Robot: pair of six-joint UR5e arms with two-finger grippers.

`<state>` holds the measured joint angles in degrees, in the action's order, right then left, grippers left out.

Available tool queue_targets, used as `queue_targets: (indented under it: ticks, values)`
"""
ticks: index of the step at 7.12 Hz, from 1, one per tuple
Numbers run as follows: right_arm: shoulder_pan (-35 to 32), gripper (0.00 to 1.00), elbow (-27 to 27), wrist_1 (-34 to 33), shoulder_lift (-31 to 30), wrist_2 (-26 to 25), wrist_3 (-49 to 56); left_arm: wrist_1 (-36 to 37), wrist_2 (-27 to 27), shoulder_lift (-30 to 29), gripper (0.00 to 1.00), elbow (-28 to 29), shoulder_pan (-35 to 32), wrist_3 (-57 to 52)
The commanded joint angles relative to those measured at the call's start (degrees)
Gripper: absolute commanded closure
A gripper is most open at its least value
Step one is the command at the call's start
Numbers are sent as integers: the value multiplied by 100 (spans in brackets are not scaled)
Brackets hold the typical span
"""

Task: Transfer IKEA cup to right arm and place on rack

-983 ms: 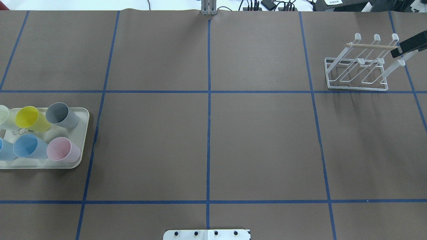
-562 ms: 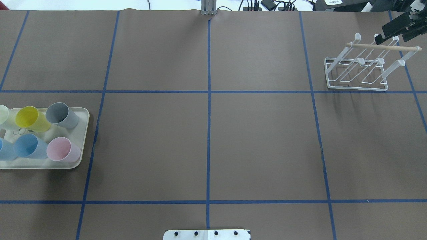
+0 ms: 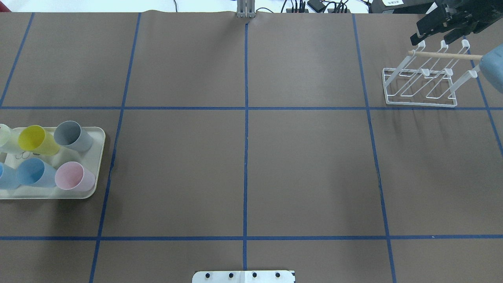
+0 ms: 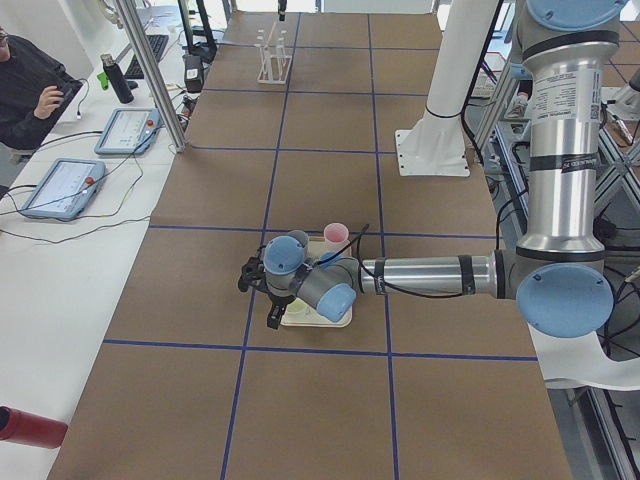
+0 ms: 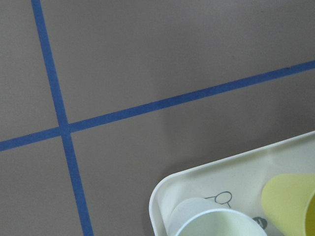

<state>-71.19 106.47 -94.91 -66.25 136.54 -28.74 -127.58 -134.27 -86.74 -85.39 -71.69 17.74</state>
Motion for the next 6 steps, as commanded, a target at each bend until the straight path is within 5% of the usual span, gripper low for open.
queue_targets:
  ticks: [1, 3, 6]
  values:
    - [113, 0, -12, -1, 191, 4, -384, -30, 6, -1, 19, 67, 49, 1]
    - [332, 0, -12, -10, 341, -57, -622, -39, 23, 17, 26, 110, 216, -8]
    - [553, 0, -21, -10, 543, -304, -913, -48, 23, 17, 58, 146, 269, -25]
